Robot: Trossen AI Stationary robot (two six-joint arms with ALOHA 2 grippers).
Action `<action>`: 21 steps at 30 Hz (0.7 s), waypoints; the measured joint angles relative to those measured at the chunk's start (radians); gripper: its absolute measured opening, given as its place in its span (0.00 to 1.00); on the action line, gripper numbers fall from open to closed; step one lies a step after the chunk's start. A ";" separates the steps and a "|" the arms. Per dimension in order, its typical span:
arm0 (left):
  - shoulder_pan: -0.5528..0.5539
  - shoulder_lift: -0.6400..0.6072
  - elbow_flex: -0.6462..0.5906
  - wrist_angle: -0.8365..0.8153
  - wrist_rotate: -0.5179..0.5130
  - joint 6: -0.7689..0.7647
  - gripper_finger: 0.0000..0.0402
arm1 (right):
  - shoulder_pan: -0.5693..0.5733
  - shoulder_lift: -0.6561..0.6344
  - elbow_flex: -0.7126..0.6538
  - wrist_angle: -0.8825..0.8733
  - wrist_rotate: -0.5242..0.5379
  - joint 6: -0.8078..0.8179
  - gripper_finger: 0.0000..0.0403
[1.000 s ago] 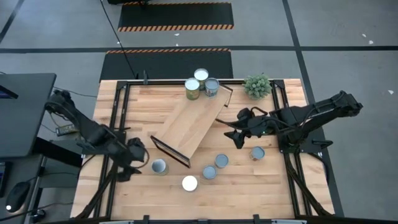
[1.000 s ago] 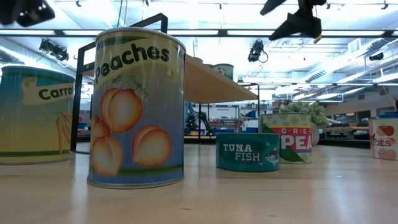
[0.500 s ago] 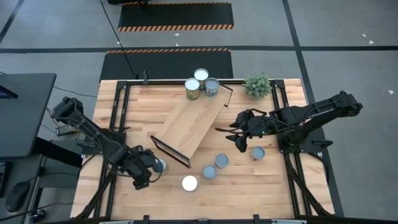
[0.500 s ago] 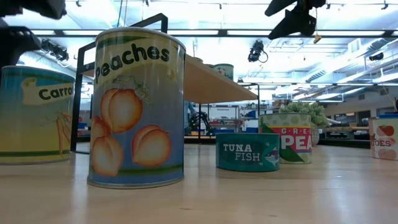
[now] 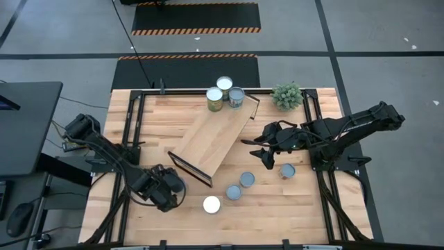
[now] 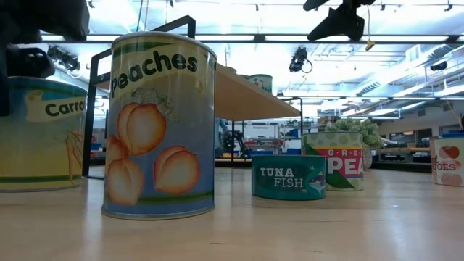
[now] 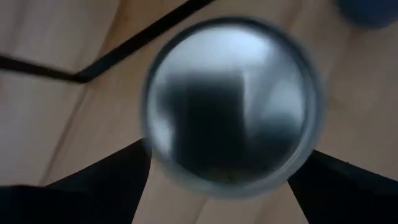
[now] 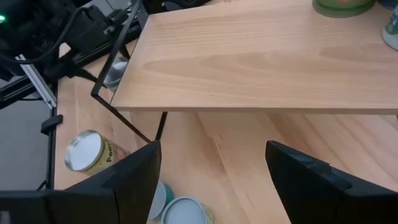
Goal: Pick and place cans onto a shelf
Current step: Put the canned carrots on the shelf
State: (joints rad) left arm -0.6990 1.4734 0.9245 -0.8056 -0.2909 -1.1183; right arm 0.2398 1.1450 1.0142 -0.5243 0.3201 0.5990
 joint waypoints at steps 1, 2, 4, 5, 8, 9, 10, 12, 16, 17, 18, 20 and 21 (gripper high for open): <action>0.000 0.000 -0.009 0.024 -0.003 0.000 0.89 | 0.000 0.000 0.000 0.000 0.000 0.002 0.73; 0.000 0.000 -0.019 0.044 -0.003 0.000 0.89 | 0.000 0.000 0.000 0.000 -0.001 0.006 0.73; -0.006 0.000 -0.035 0.085 -0.003 -0.002 0.89 | 0.000 0.000 0.000 0.004 -0.002 0.011 0.73; -0.007 0.000 -0.038 0.099 -0.006 -0.006 0.89 | 0.000 0.000 0.000 0.009 -0.007 0.011 0.73; -0.007 0.000 -0.040 0.104 -0.056 -0.039 0.89 | 0.000 0.000 0.000 0.019 -0.008 0.011 0.73; -0.007 0.000 -0.040 0.104 -0.074 -0.050 0.89 | 0.000 0.000 0.000 0.020 -0.009 0.011 0.73; -0.006 0.000 -0.040 0.105 -0.087 -0.056 0.89 | 0.000 0.000 0.000 0.022 -0.009 0.011 0.73; -0.006 0.000 -0.040 0.109 -0.103 -0.080 0.89 | 0.000 0.000 0.000 0.023 -0.009 0.011 0.73; -0.007 0.000 -0.040 0.130 -0.158 -0.123 0.89 | 0.000 0.000 0.000 0.023 -0.010 0.011 0.73; -0.007 0.000 -0.040 0.134 -0.171 -0.128 0.89 | 0.000 0.000 0.000 0.023 -0.010 0.011 0.73; -0.007 0.000 -0.041 0.141 -0.179 -0.129 0.89 | 0.000 0.000 0.000 0.023 -0.010 0.011 0.73; -0.007 0.000 -0.041 0.153 -0.196 -0.129 0.89 | 0.000 0.000 0.000 0.023 -0.011 0.011 0.73; -0.007 0.000 -0.041 0.157 -0.210 -0.130 0.89 | 0.000 0.000 0.000 0.023 -0.012 0.011 0.73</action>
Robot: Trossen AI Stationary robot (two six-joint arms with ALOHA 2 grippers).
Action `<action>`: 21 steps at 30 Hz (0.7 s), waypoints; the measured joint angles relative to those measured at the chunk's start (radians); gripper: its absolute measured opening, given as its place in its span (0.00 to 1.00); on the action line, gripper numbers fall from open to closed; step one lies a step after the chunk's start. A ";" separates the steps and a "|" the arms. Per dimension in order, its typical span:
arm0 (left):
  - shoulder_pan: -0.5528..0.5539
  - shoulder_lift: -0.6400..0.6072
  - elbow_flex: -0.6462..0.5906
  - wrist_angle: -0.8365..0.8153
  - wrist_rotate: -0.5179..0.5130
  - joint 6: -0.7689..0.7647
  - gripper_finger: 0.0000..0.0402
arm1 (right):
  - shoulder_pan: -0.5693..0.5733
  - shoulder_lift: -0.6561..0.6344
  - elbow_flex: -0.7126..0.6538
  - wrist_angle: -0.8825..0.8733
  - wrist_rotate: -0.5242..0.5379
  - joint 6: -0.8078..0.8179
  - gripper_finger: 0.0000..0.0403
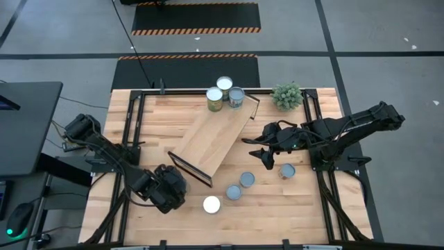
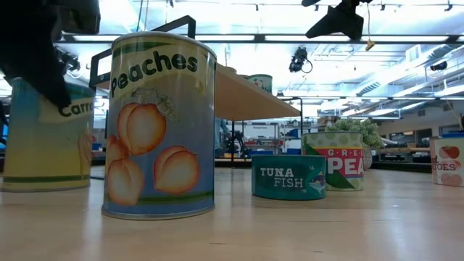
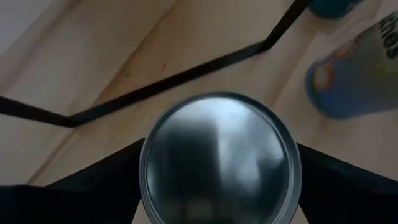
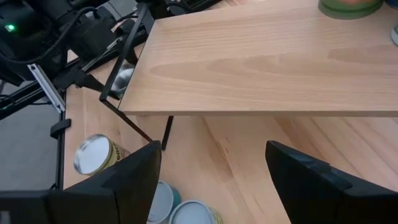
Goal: Pick and place cans onto a shelf
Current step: Put the canned carrots on the shelf
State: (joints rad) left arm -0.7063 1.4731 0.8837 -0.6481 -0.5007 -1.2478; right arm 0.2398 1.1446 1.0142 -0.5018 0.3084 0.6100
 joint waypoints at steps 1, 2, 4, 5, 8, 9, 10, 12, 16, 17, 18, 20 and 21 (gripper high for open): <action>-0.001 0.000 0.000 0.005 -0.016 0.002 0.89 | 0.000 0.000 0.000 0.000 0.000 -0.001 0.73; -0.001 0.000 0.000 0.007 -0.027 0.004 0.89 | 0.000 0.000 0.000 0.000 0.000 -0.001 0.73; -0.001 0.000 0.000 0.003 -0.031 0.011 0.89 | 0.000 0.000 0.000 0.000 0.000 -0.001 0.73; -0.001 0.000 0.000 0.003 -0.031 0.011 0.89 | 0.000 0.000 0.000 0.000 0.000 -0.002 0.73; 0.000 0.000 0.000 0.002 -0.031 0.017 0.89 | 0.000 0.000 0.000 0.000 0.000 -0.008 0.72; 0.000 0.000 0.000 0.003 -0.031 0.023 0.88 | 0.000 0.000 0.000 0.000 0.000 -0.009 0.72; 0.000 0.000 0.000 0.003 -0.031 0.026 0.87 | 0.000 0.000 0.000 0.000 0.000 -0.009 0.72; 0.000 0.000 0.000 0.002 -0.031 0.029 0.84 | 0.000 0.000 0.000 0.000 0.000 -0.009 0.72; 0.000 -0.001 0.000 0.002 -0.030 0.038 0.79 | 0.000 0.000 0.000 0.000 -0.004 -0.008 0.72; 0.000 -0.001 0.000 0.002 -0.026 0.042 0.79 | 0.000 0.000 0.000 0.000 -0.007 -0.006 0.72; 0.000 -0.001 0.000 0.002 -0.019 0.049 0.79 | 0.000 0.000 0.000 0.000 -0.008 -0.005 0.72; 0.000 -0.005 0.006 -0.004 0.007 0.067 0.79 | 0.000 0.000 0.000 0.000 -0.009 -0.004 0.72; -0.001 -0.008 0.012 -0.013 0.027 0.080 0.79 | 0.000 0.000 0.000 0.000 -0.010 -0.004 0.72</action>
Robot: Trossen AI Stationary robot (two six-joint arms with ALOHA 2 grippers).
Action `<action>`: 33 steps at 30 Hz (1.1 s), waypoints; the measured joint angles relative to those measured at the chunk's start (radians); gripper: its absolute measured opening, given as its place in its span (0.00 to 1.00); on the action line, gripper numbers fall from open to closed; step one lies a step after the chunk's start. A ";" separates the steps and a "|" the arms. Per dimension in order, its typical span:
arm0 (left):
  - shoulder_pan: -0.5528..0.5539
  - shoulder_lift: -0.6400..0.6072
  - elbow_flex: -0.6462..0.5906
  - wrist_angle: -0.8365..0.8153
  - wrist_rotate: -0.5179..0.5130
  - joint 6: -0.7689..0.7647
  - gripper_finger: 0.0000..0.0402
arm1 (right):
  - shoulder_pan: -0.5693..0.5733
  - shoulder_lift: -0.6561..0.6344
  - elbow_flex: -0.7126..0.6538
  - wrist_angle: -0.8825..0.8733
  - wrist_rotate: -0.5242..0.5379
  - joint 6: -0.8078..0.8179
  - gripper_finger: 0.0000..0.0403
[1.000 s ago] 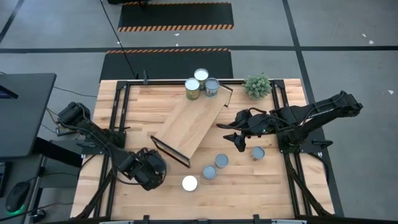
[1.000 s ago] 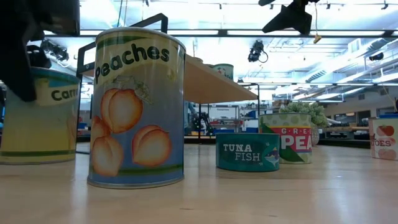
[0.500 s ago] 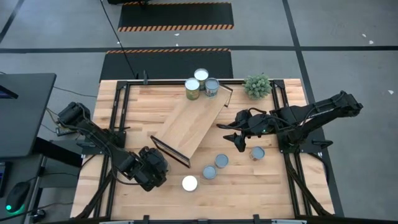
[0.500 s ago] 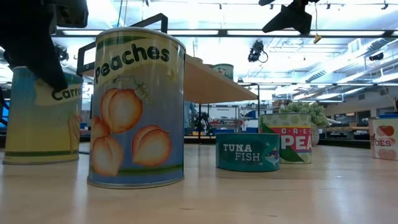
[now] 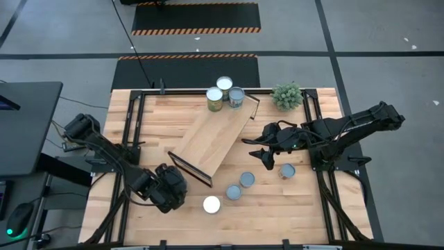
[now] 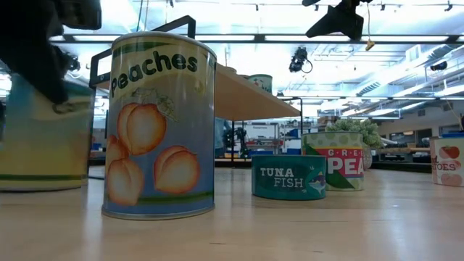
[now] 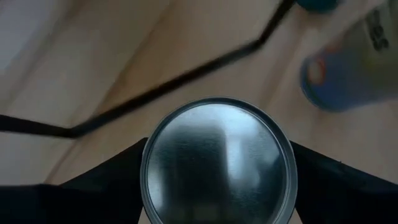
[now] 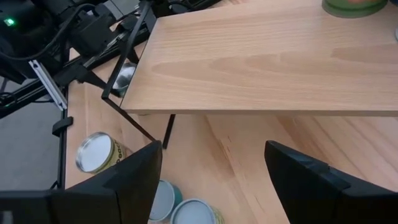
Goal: Pick and place cans onto a shelf
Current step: Put the canned carrots on the shelf
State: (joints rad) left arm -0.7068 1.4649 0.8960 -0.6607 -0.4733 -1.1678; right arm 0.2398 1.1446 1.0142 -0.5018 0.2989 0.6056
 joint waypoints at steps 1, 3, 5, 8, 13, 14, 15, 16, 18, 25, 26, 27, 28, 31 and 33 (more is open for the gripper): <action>-0.003 -0.004 0.012 -0.016 0.024 0.014 0.79 | 0.000 0.000 0.000 0.001 0.000 0.000 0.72; -0.004 -0.017 0.037 -0.044 0.053 0.054 0.79 | 0.000 0.000 0.000 0.006 0.000 0.000 0.72; -0.005 -0.041 0.064 -0.054 0.093 0.098 0.79 | 0.000 0.000 0.000 0.011 0.000 -0.001 0.72; -0.002 -0.075 0.098 -0.078 0.180 0.156 0.79 | 0.000 0.000 0.000 0.015 0.000 -0.005 0.72; 0.027 -0.150 0.187 -0.132 0.310 0.215 0.79 | 0.000 0.000 0.000 0.015 0.000 -0.013 0.72; 0.036 -0.162 0.206 -0.154 0.327 0.228 0.79 | 0.000 0.000 0.000 0.015 0.000 -0.014 0.72; 0.049 -0.173 0.229 -0.172 0.340 0.240 0.79 | 0.000 0.000 0.000 0.015 0.000 -0.015 0.72; 0.062 -0.186 0.252 -0.183 0.358 0.255 0.79 | 0.000 0.000 0.000 0.015 0.000 -0.016 0.72; 0.093 -0.206 0.299 -0.212 0.393 0.276 0.79 | 0.000 0.000 0.000 0.015 0.001 -0.023 0.72; 0.204 -0.224 0.483 -0.242 0.492 0.402 0.79 | 0.000 0.000 0.000 0.029 0.022 -0.026 0.72; 0.221 -0.224 0.510 -0.257 0.494 0.424 0.79 | 0.000 0.000 0.000 0.036 0.022 -0.028 0.72; 0.241 -0.224 0.533 -0.263 0.496 0.448 0.79 | 0.000 0.000 0.000 0.042 0.022 -0.030 0.72; 0.264 -0.224 0.551 -0.261 0.496 0.468 0.79 | 0.000 0.000 0.000 0.047 0.023 -0.031 0.72; 0.344 -0.224 0.589 -0.288 0.470 0.538 0.79 | 0.000 0.000 0.000 0.058 0.038 -0.032 0.72; 0.405 -0.224 0.603 -0.299 0.462 0.592 0.79 | 0.000 0.000 0.000 0.059 0.047 -0.033 0.72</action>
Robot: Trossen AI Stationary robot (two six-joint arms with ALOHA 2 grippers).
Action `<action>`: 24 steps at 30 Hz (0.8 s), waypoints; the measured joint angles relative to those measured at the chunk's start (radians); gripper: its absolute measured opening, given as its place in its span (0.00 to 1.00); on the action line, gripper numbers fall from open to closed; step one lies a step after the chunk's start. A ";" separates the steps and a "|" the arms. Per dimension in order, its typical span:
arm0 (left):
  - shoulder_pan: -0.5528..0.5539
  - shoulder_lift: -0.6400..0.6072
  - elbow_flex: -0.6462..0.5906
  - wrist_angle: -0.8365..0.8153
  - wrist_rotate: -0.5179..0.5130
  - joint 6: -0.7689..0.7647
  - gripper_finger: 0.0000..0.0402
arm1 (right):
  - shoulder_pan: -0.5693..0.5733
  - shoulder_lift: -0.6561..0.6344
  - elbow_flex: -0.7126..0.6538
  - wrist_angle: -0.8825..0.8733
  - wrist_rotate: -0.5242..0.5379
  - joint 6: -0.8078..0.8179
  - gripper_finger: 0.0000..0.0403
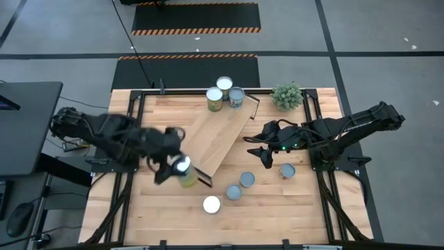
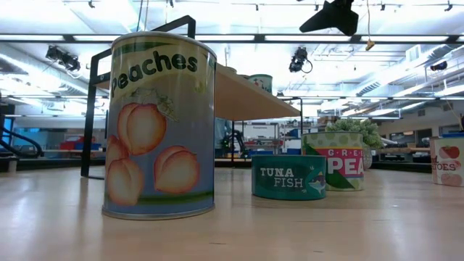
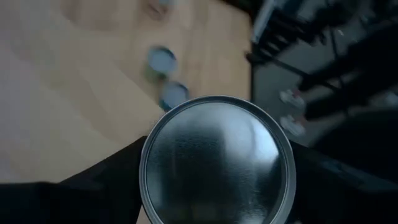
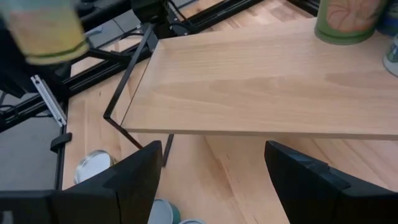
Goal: Pick and place cans onto a shelf
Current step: Put the canned carrots on the shelf
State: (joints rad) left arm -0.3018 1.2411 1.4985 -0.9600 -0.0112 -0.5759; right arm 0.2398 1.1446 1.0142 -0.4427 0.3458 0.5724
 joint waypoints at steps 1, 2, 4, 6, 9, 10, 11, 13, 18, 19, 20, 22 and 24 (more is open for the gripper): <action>0.032 0.000 0.001 0.004 0.002 0.026 0.79 | -0.001 0.000 0.000 0.000 0.002 0.000 0.72; 0.065 0.000 0.001 0.010 0.007 0.049 0.79 | -0.002 0.000 0.000 0.000 0.002 0.000 0.72; 0.126 0.002 0.001 0.026 0.021 0.097 0.79 | -0.004 0.000 0.000 0.000 0.002 0.000 0.72; 0.186 0.006 0.001 0.045 0.038 0.146 0.79 | -0.007 0.000 0.000 0.000 0.002 0.000 0.72; 0.277 0.019 0.002 0.048 0.073 0.209 0.79 | -0.013 0.000 0.000 0.000 0.002 0.006 0.72; 0.306 0.023 0.001 0.047 0.085 0.230 0.79 | -0.016 0.000 0.000 0.000 0.002 0.007 0.72; 0.335 0.029 0.002 0.051 0.097 0.253 0.79 | -0.020 0.000 0.000 0.000 0.002 0.006 0.72; 0.389 0.037 0.001 0.045 0.116 0.304 0.79 | -0.031 0.000 0.000 0.000 0.002 0.000 0.72; 0.506 0.063 0.001 0.028 0.149 0.427 0.79 | -0.070 0.000 0.000 0.000 0.002 -0.009 0.72; 0.527 0.070 0.001 0.031 0.163 0.446 0.79 | -0.082 0.000 0.000 0.001 0.002 -0.014 0.72; 0.549 0.075 0.002 0.039 0.177 0.463 0.79 | -0.093 0.000 0.000 0.001 0.001 -0.021 0.72; 0.591 0.087 0.000 0.032 0.202 0.507 0.79 | -0.113 0.000 0.000 0.000 -0.001 -0.026 0.72; 0.622 0.101 0.001 0.068 0.228 0.534 0.79 | -0.137 0.000 0.000 -0.005 -0.022 -0.026 0.72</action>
State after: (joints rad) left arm 0.3198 1.3425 1.4998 -0.8922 0.2173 -0.0414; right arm 0.1030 1.1446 1.0138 -0.4478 0.3241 0.5461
